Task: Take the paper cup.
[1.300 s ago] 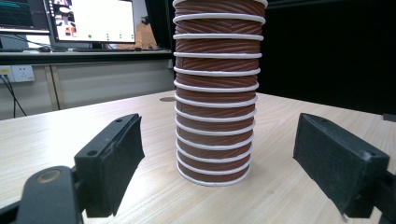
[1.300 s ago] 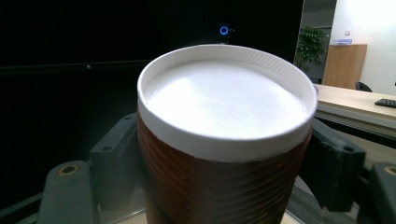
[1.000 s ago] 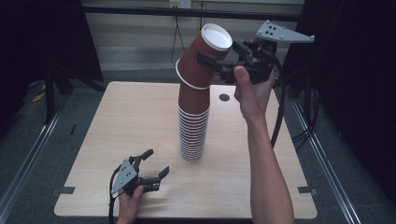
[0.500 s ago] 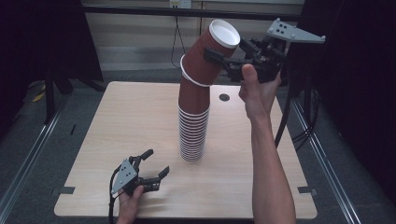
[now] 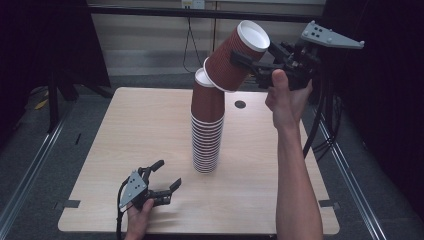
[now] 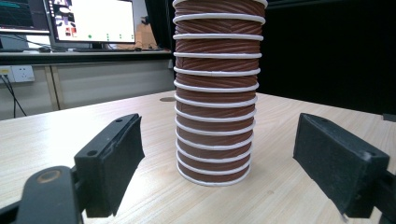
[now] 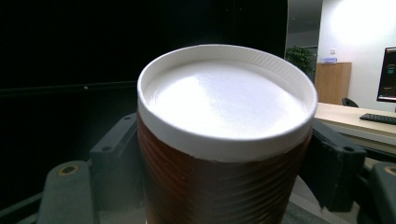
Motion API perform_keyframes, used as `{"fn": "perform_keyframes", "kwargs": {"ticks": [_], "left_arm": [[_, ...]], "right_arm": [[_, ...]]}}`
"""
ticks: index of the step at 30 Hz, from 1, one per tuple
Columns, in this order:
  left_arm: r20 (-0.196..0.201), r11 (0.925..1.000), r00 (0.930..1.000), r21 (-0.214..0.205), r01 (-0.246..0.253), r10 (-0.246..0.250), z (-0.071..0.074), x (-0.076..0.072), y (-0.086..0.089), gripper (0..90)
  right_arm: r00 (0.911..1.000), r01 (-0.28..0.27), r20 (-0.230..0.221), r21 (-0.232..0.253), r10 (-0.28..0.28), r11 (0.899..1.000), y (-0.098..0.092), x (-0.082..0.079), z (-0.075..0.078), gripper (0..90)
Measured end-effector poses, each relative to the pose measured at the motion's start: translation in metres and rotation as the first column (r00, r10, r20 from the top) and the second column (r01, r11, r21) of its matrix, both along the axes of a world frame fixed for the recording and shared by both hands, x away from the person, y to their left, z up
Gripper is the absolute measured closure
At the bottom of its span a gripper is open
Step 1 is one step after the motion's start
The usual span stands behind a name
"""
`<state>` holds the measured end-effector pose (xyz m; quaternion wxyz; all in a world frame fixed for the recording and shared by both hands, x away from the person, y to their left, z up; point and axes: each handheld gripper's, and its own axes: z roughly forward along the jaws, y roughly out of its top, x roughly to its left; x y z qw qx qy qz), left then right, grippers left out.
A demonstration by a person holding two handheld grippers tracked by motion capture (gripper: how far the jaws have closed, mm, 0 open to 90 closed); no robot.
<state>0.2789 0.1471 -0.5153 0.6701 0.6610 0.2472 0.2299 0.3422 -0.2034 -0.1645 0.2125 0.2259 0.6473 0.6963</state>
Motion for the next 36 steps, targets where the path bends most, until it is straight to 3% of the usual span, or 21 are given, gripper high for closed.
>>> {"fn": "perform_keyframes", "kwargs": {"ticks": [23,36], "left_arm": [[-0.001,1.0000,1.0000,0.000,-0.001,0.001,0.000,0.000,0.000,15.6],[-0.001,1.0000,1.0000,0.000,-0.001,0.001,0.000,0.000,0.000,15.6]], "right_arm": [[0.9980,0.060,-0.019,0.007,-0.060,0.998,-0.037,-0.013,-0.016,22.5],[0.9961,0.069,-0.051,-0.038,-0.071,0.997,-0.044,-0.022,-0.037,22.6]]}}
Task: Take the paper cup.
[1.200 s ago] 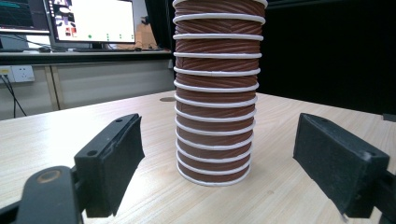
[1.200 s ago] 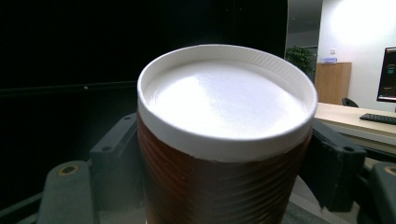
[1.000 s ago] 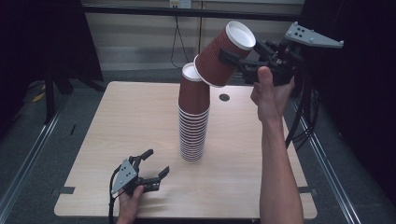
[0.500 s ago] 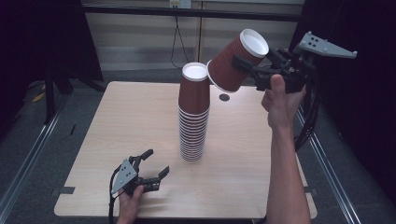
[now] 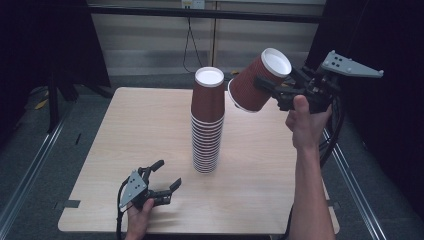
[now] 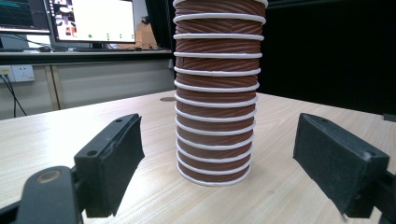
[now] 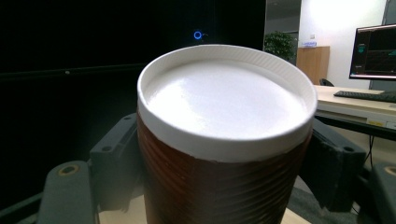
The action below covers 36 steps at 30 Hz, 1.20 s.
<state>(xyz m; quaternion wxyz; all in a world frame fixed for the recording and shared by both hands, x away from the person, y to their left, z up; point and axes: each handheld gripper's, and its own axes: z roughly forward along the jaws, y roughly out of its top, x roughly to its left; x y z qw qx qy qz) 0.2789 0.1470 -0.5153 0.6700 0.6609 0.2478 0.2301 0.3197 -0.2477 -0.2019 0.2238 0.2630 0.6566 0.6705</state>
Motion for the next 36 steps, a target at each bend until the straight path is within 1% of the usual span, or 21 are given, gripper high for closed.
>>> {"fn": "perform_keyframes", "kwargs": {"ticks": [8,12,14,16,17,18,19,20,21,22,23,25,26,28,29,30,31,32,33,35,36], "left_arm": [[-0.002,1.0000,1.0000,0.000,-0.001,0.001,0.000,0.000,0.000,15.5],[-0.007,0.9999,0.9999,-0.008,-0.007,0.007,0.000,0.000,-0.001,15.4],[-0.013,1.0000,0.9999,-0.005,-0.008,0.008,0.000,0.000,-0.001,15.4],[-0.008,1.0000,1.0000,0.003,-0.004,0.004,0.000,0.001,-0.001,15.3],[-0.017,1.0000,0.9998,0.000,-0.005,0.005,0.001,0.001,-0.001,15.3],[-0.005,0.9997,1.0000,0.023,0.002,-0.001,0.001,0.002,0.000,15.4],[-0.015,0.9999,0.9999,0.014,0.007,-0.007,0.001,0.000,-0.001,15.3],[-0.016,0.9998,0.9999,0.020,0.006,-0.005,0.001,-0.001,-0.002,15.3],[-0.007,0.9991,0.9999,0.039,0.014,-0.013,0.002,-0.001,-0.001,15.3],[-0.006,0.9991,0.9998,0.039,0.018,-0.018,0.002,-0.001,-0.001,15.3],[-0.025,0.9995,0.9995,0.025,0.021,-0.020,0.002,-0.002,-0.002,15.3],[-0.043,0.9992,0.9985,0.022,0.034,-0.033,0.003,-0.003,-0.002,15.3],[-0.033,0.9988,0.9988,0.031,0.037,-0.036,0.004,-0.002,-0.001,15.3],[-0.053,0.9977,0.9965,0.021,0.065,-0.064,0.006,-0.003,0.000,15.4],[-0.051,0.9966,0.9954,0.010,0.082,-0.081,0.008,-0.003,-0.001,15.4],[-0.051,0.9966,0.9954,0.010,0.082,-0.081,0.008,-0.003,-0.001,15.5],[-0.051,0.9960,0.9948,0.015,0.088,-0.088,0.009,-0.003,-0.001,15.5],[-0.038,0.9947,0.9947,0.034,0.097,-0.095,0.011,-0.002,-0.001,15.5],[-0.043,0.9950,0.9945,0.025,0.097,-0.096,0.012,-0.002,-0.002,15.6],[-0.053,0.9949,0.9939,0.023,0.098,-0.097,0.015,-0.003,-0.003,15.6],[-0.050,0.9941,0.9934,0.027,0.105,-0.103,0.017,-0.002,-0.002,15.6]], "right_arm": [[0.9997,-0.011,-0.022,0.001,0.011,1.000,0.000,-0.003,-0.024,22.6],[0.9995,-0.011,-0.031,-0.010,0.010,1.000,0.002,-0.005,-0.033,22.6],[0.9994,-0.010,-0.034,-0.013,0.009,1.000,0.002,-0.006,-0.037,22.6],[0.9992,-0.010,-0.040,-0.016,0.009,1.000,0.002,-0.008,-0.043,22.6],[0.9990,-0.010,-0.043,-0.017,0.009,1.000,0.002,-0.008,-0.045,22.6],[0.9989,-0.013,-0.045,-0.015,0.013,1.000,0.002,-0.009,-0.047,22.6],[0.9988,-0.012,-0.047,-0.017,0.011,1.000,0.002,-0.010,-0.050,22.6],[0.9988,-0.013,-0.048,-0.016,0.012,1.000,0.001,-0.011,-0.052,22.6],[0.9986,-0.018,-0.050,-0.014,0.017,1.000,0.001,-0.012,-0.054,22.6],[0.9982,-0.020,-0.057,-0.019,0.019,1.000,0.001,-0.013,-0.056,22.7],[0.9980,-0.018,-0.061,-0.023,0.017,1.000,0.001,-0.013,-0.057,22.6],[0.9980,-0.016,-0.062,-0.029,0.014,0.999,0.000,-0.015,-0.059,22.6],[0.9978,-0.017,-0.065,-0.027,0.015,1.000,0.000,-0.017,-0.061,22.6],[0.9975,-0.013,-0.070,-0.033,0.010,0.999,-0.001,-0.019,-0.066,22.7],[0.9973,-0.013,-0.073,-0.029,0.011,0.999,-0.001,-0.020,-0.069,22.7],[0.9973,-0.013,-0.073,-0.029,0.011,0.999,-0.001,-0.020,-0.069,22.7],[0.9968,-0.015,-0.079,-0.023,0.013,1.000,-0.001,-0.021,-0.074,22.6],[0.9965,-0.015,-0.082,-0.022,0.013,1.000,0.000,-0.022,-0.076,22.7],[0.9962,-0.021,-0.085,-0.018,0.019,1.000,0.000,-0.021,-0.078,22.6],[0.9959,-0.022,-0.088,-0.022,0.020,1.000,0.002,-0.021,-0.083,22.6],[0.9955,-0.025,-0.092,-0.024,0.023,0.999,0.003,-0.021,-0.085,22.6]]}}
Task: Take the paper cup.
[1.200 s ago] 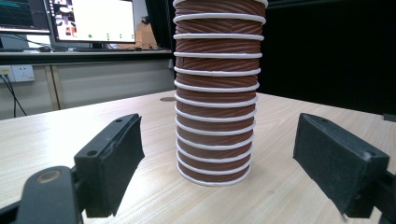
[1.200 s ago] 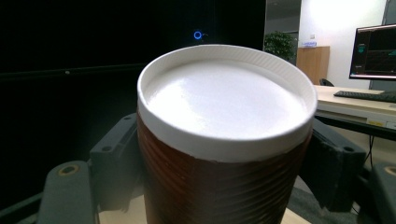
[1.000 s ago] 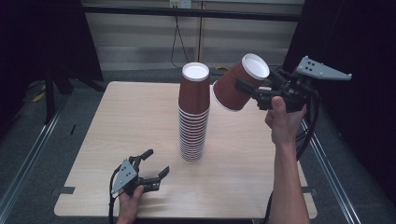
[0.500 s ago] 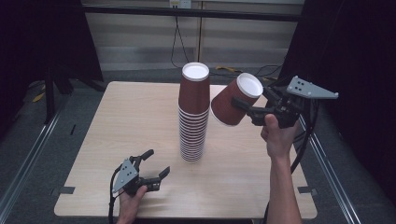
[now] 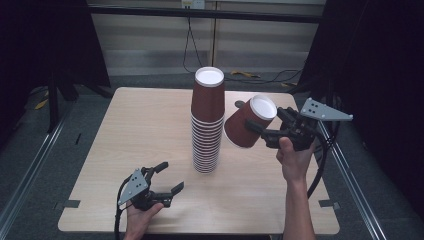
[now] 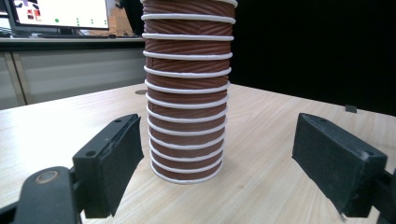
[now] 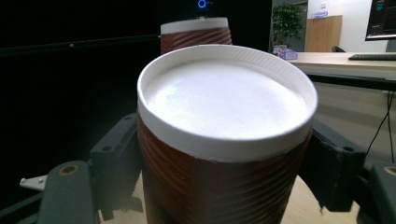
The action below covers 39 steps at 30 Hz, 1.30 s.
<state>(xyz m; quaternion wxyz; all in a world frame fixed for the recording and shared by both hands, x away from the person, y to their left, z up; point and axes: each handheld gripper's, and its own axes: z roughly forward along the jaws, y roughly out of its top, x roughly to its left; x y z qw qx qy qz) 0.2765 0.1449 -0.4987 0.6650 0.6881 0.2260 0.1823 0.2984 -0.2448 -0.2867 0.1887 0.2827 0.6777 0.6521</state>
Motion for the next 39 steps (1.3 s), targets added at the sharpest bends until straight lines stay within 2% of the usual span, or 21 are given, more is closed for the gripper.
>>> {"fn": "perform_keyframes", "kwargs": {"ticks": [6,10,11,12,13,15,19,22,23,26,27,32,36,37,39], "left_arm": [[-0.008,0.9999,0.9999,0.001,0.012,-0.012,0.008,0.005,0.001,15.7],[0.002,0.9998,0.9999,0.009,0.017,-0.017,0.013,0.006,0.001,15.7],[0.004,0.9994,0.9996,0.023,0.027,-0.028,0.014,0.006,0.001,15.7],[-0.005,0.9995,0.9996,0.012,0.029,-0.029,0.015,0.005,-0.001,15.7],[0.003,0.9988,0.9991,0.022,0.043,-0.043,0.016,0.007,0.000,15.7],[-0.013,0.9975,0.9976,0.016,0.068,-0.068,0.019,0.007,-0.003,15.7],[0.001,0.9963,0.9966,0.025,0.082,-0.082,0.025,0.006,-0.008,15.8],[0.029,0.9943,0.9945,0.039,0.100,-0.101,0.029,0.004,-0.010,15.7],[0.027,0.9942,0.9941,0.029,0.104,-0.105,0.030,0.003,-0.012,15.7],[0.026,0.9938,0.9936,0.020,0.109,-0.110,0.032,0.003,-0.014,15.6],[0.032,0.9926,0.9926,0.037,0.116,-0.117,0.033,0.004,-0.013,15.6],[0.015,0.9885,0.9894,0.046,0.144,-0.145,0.034,0.004,-0.017,15.6],[0.031,0.9865,0.9877,0.064,0.151,-0.153,0.035,0.003,-0.020,15.6],[0.023,0.9862,0.9871,0.053,0.157,-0.159,0.035,0.002,-0.021,15.7],[0.031,0.9847,0.9855,0.056,0.165,-0.167,0.036,0.002,-0.022,15.6]], "right_arm": [[0.9999,-0.010,-0.004,-0.011,0.010,1.000,0.006,-0.007,-0.010,22.7],[0.9998,-0.019,-0.009,-0.012,0.019,1.000,0.008,-0.013,-0.018,22.7],[0.9997,-0.022,-0.014,-0.013,0.022,1.000,0.008,-0.014,-0.021,22.7],[0.9996,-0.021,-0.017,-0.012,0.020,1.000,0.008,-0.015,-0.024,22.7],[0.9996,-0.025,-0.015,0.000,0.025,1.000,0.008,-0.016,-0.027,22.7],[0.9992,-0.034,-0.021,0.004,0.034,0.999,0.009,-0.018,-0.033,22.7],[0.9983,-0.043,-0.038,0.006,0.043,0.999,0.012,-0.020,-0.043,22.7],[0.9975,-0.055,-0.045,0.007,0.055,0.998,0.015,-0.020,-0.050,22.7],[0.9973,-0.059,-0.045,0.006,0.059,0.998,0.016,-0.021,-0.051,22.7],[0.9956,-0.079,-0.051,0.006,0.079,0.997,0.021,-0.022,-0.057,22.7],[0.9948,-0.086,-0.055,0.004,0.086,0.996,0.023,-0.022,-0.059,22.7],[0.9913,-0.109,-0.075,0.007,0.109,0.994,0.030,-0.021,-0.072,22.7],[0.9879,-0.128,-0.087,0.011,0.128,0.992,0.034,-0.020,-0.083,22.7],[0.9869,-0.132,-0.092,0.014,0.133,0.991,0.036,-0.020,-0.085,22.7],[0.9854,-0.142,-0.093,0.014,0.142,0.990,0.038,-0.020,-0.089,22.7]]}}
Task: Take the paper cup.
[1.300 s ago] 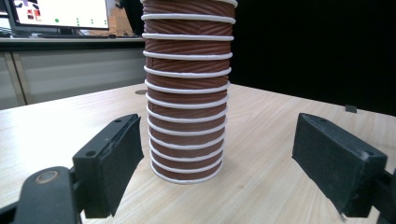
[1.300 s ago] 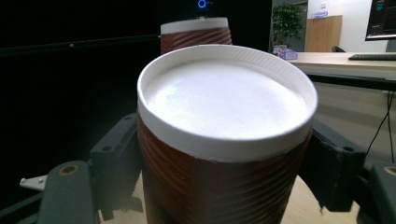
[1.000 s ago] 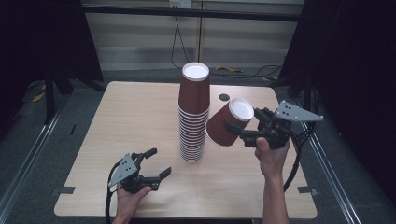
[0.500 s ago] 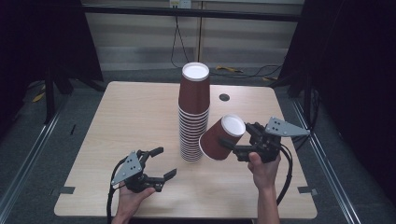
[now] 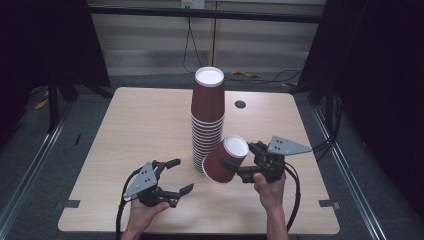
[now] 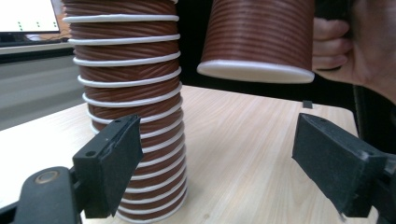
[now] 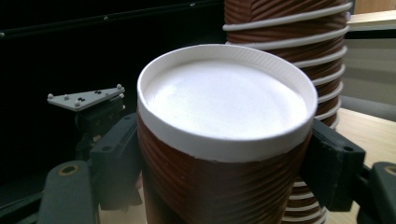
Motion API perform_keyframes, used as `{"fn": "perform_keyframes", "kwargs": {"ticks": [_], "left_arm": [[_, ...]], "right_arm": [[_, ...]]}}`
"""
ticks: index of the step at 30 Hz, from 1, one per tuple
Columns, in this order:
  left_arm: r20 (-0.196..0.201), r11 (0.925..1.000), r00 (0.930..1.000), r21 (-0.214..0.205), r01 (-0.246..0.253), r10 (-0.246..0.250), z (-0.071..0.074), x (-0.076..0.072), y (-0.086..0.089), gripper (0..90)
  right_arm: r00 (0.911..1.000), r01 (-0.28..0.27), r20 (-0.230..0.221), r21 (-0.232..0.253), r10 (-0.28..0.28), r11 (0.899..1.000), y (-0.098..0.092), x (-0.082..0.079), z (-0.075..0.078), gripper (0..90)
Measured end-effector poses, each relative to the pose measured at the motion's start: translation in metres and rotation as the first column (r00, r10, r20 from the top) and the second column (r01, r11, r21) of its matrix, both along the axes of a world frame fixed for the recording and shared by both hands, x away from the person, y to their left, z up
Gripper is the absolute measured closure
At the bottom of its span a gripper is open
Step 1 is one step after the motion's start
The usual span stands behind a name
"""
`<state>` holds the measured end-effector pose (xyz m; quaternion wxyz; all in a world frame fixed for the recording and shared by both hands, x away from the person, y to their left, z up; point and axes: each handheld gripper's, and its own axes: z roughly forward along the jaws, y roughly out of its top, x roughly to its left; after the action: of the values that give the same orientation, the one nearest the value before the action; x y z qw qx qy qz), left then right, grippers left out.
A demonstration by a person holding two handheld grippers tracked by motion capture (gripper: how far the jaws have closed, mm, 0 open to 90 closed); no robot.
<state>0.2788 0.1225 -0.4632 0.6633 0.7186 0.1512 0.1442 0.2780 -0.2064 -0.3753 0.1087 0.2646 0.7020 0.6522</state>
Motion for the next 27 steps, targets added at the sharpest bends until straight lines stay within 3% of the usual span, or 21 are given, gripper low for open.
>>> {"fn": "perform_keyframes", "kwargs": {"ticks": [12,15,27], "left_arm": [[0.009,0.9976,0.9976,0.008,0.069,-0.069,0.003,-0.004,-0.014,15.5],[0.007,0.9965,0.9965,-0.004,0.083,-0.083,0.003,-0.005,-0.018,15.5],[0.002,0.9923,0.9924,0.015,0.123,-0.123,0.000,-0.005,-0.029,15.3]], "right_arm": [[0.9980,-0.057,-0.030,-0.001,0.057,0.998,0.013,0.001,-0.018,22.8],[0.9970,-0.072,-0.030,0.000,0.072,0.997,0.017,0.001,-0.020,22.8],[0.9920,-0.116,-0.050,-0.013,0.116,0.993,0.025,0.003,-0.029,23.0]]}}
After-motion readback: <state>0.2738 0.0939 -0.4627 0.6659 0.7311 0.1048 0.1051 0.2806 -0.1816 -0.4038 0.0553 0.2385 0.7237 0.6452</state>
